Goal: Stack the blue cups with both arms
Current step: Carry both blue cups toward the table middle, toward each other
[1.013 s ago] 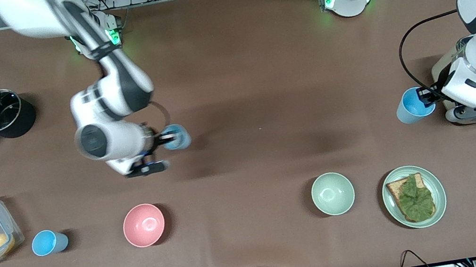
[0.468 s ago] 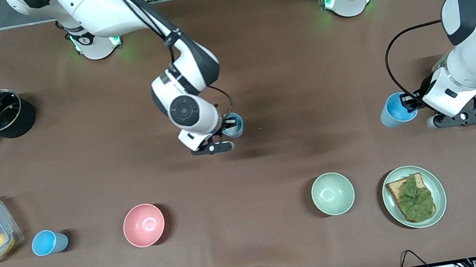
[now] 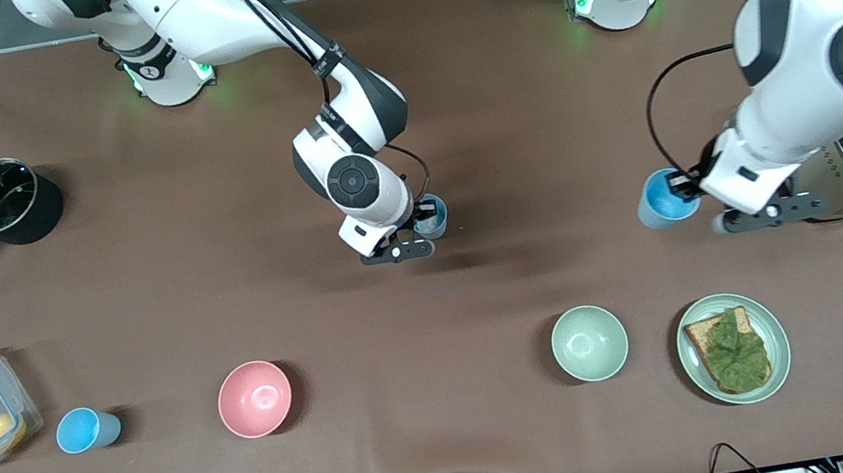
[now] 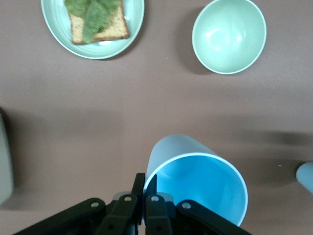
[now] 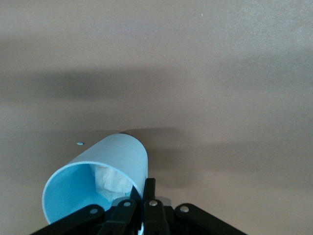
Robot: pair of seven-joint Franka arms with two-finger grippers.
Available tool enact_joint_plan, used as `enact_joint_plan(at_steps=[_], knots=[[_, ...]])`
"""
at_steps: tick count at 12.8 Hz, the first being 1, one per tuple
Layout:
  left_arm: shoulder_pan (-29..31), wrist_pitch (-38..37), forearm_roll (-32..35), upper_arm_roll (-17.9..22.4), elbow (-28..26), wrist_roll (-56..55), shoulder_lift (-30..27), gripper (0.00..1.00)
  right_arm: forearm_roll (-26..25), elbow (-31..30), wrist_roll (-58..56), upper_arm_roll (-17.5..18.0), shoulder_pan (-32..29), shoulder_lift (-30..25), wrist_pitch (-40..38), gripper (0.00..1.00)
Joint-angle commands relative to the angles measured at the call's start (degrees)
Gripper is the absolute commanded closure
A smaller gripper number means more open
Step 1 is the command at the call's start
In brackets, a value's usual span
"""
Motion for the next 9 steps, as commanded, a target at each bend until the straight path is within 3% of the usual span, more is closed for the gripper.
enact_joint_plan(at_steps=[1,4,9], knots=[[-2.4,-0.9,-1.1,0.4,2.9,-4.2,1.3,1.00,0.2,1.8,0.8,-0.7,0.9,1.0,0.1,0.01],[-4.9,-0.4,-1.1,0.4,2.9,-9.0,2.2,1.00,0.3,3.7,0.7,-1.1,0.3,-0.6,-1.0,0.00],[-10.4,3.1,-1.8,0.3,2.9,-19.0,3.9,1.00,0.1,9.4,-0.6,-1.6,-7.3,-5.3,-16.0,0.00]])
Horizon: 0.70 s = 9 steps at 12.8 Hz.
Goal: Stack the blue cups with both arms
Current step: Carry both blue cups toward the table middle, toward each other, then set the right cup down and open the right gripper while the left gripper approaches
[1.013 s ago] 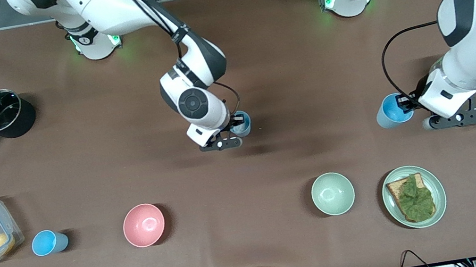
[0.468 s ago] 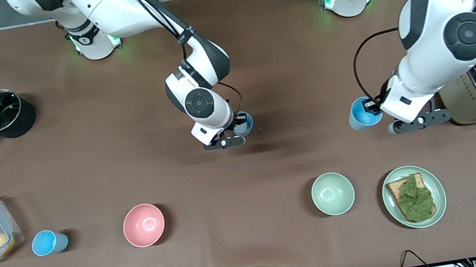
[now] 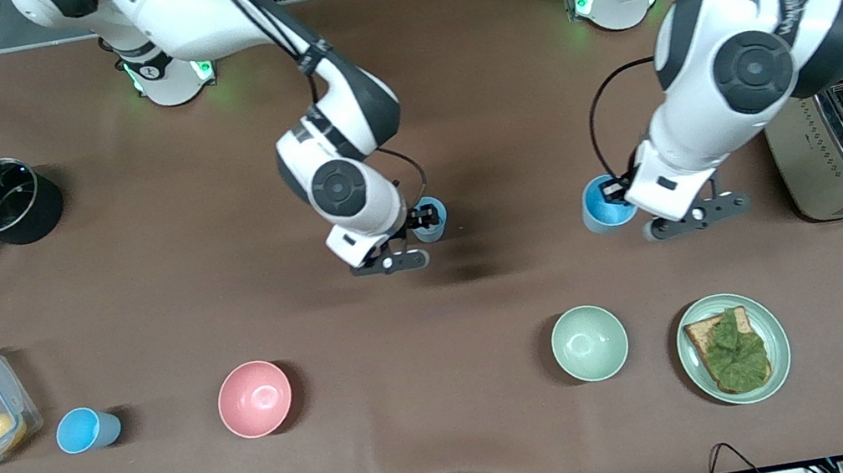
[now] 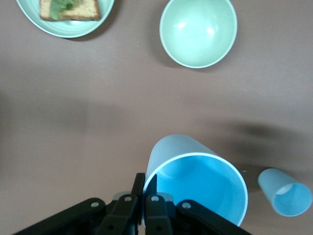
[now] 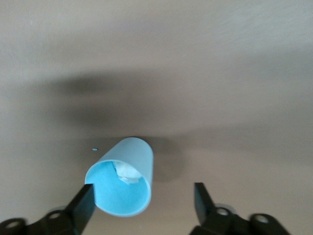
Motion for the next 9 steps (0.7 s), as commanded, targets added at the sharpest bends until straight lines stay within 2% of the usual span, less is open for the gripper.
enact_joint_plan(at_steps=[1,3,7,9], knots=[[-4.1,1.7,-1.7,0.4,1.5,-6.4,2.0,1.00,-0.7,1.0,-2.1,0.5,-5.5,-4.5,-6.0,0.00],[-8.8,3.3,-1.8,0.5,1.2,-10.0,2.9,1.00,-2.4,1.0,-5.3,0.6,-10.2,-6.6,-10.4,0.00],[-16.9,10.0,-1.6,0.5,1.5,-22.0,9.6,1.00,-3.9,1.0,-15.2,0.6,-19.9,-9.5,-16.3,0.00],[-20.7,13.1,-1.0,0.5,1.8,-30.3,12.2,1.00,-9.8,1.0,-17.4,0.6,-23.3,-10.0,-19.0,0.00]])
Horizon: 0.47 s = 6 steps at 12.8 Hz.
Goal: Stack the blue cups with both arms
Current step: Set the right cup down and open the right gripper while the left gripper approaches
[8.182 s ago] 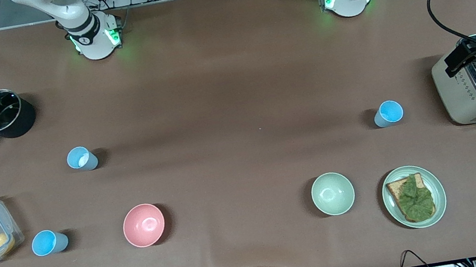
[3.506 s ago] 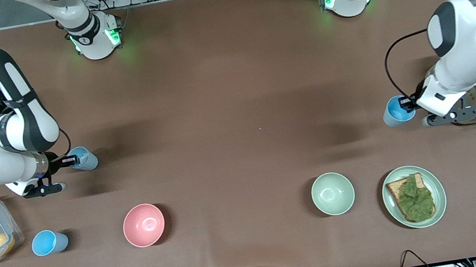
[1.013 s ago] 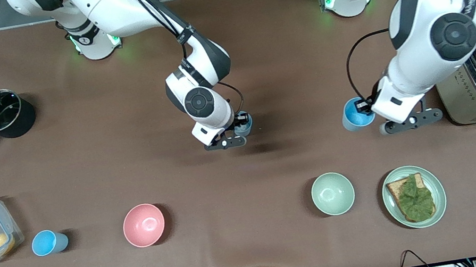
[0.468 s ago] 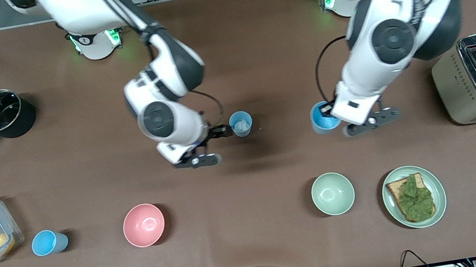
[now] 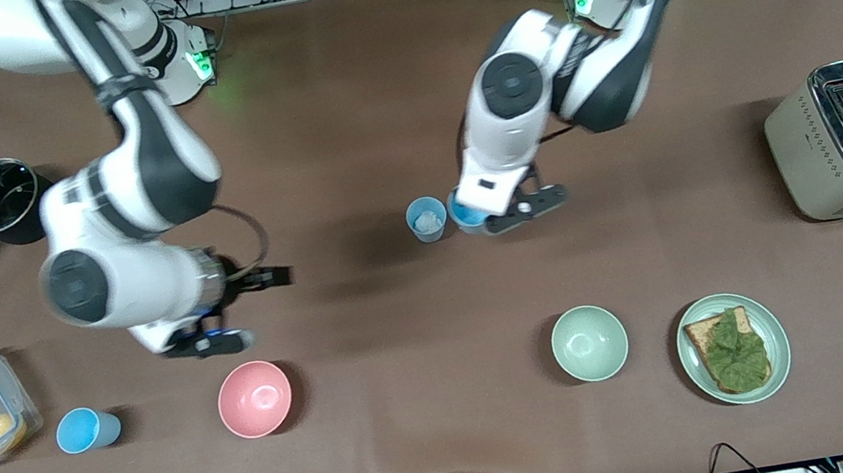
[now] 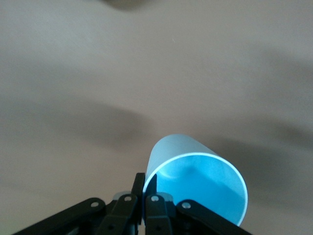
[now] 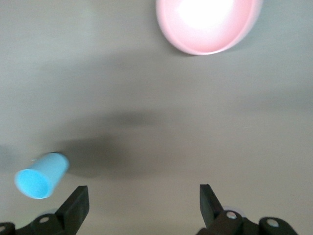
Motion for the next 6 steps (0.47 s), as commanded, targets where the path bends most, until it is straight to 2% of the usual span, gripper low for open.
enact_joint_plan(at_steps=[1,3,6], knots=[[-5.3,1.6,-0.5,0.7,1.8,-7.1,3.1,1.00,-7.8,-1.0,-1.5,1.2,-3.9,-1.7,-2.2,0.00],[-6.6,1.6,-0.5,0.7,1.8,-8.8,3.4,1.00,-10.6,-2.6,-5.3,1.3,-6.8,-3.5,-2.1,0.00],[-6.9,1.8,-0.3,0.7,1.8,-8.8,4.2,1.00,-10.6,-9.5,-6.5,1.7,-13.2,-11.1,1.4,0.00]])
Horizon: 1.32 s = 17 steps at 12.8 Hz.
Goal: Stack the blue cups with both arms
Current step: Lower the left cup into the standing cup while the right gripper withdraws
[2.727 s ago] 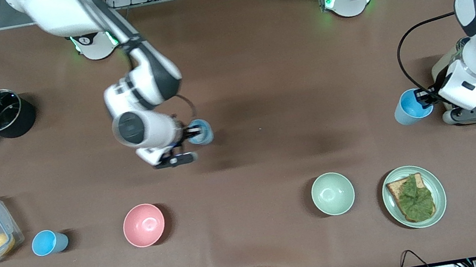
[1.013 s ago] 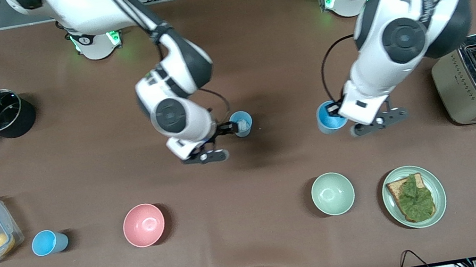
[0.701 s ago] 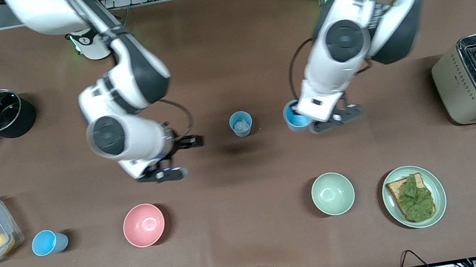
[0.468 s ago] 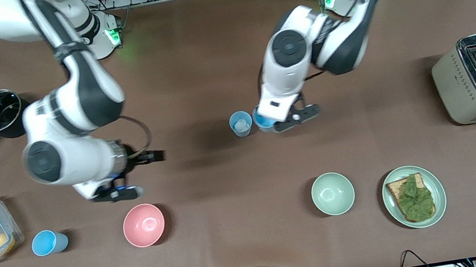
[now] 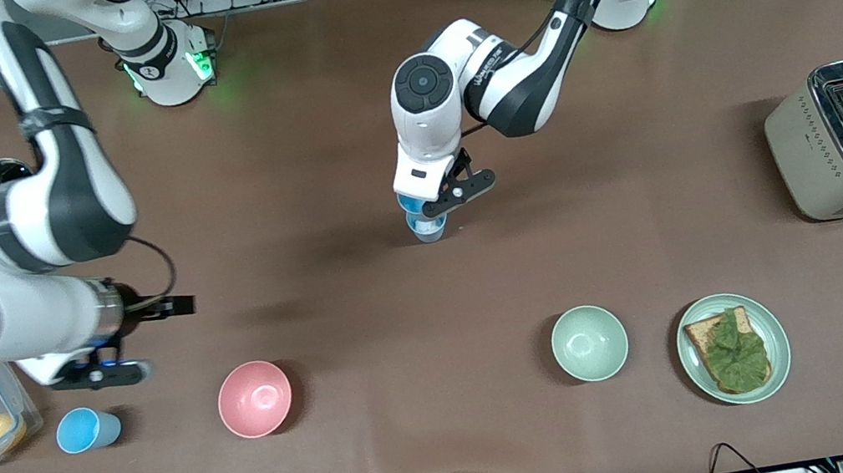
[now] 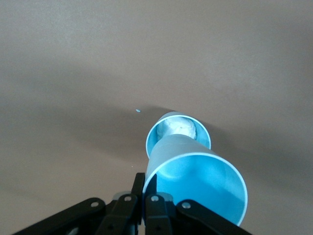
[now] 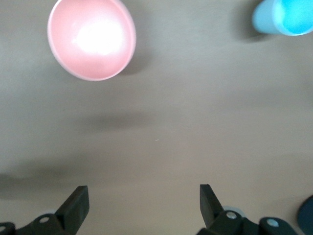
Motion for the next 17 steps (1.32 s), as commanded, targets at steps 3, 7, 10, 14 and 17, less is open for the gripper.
enact_joint_plan(at_steps=[3,7,10,14,17], knots=[[0.1,0.1,-0.3,0.6,1.0,0.0,1.7,1.00,-0.7,-11.0,-9.7,1.8,-9.7,-14.1,2.5,0.00],[0.1,2.4,-0.3,0.6,1.1,-0.2,2.8,1.00,-1.1,-14.7,-11.4,1.9,-12.7,-21.2,-0.7,0.00],[0.6,3.2,-1.0,0.6,1.2,-0.3,3.6,0.01,-4.8,-14.9,-11.1,2.1,-12.7,-23.5,-2.5,0.00],[1.1,2.5,0.8,1.5,2.5,0.2,0.9,0.00,-5.0,-15.1,-11.1,6.4,-14.3,-25.0,-4.6,0.00],[9.0,-3.2,5.2,3.6,2.4,6.5,-8.0,0.00,-5.2,-12.6,-10.5,7.7,-14.6,-25.1,-7.5,0.00]])
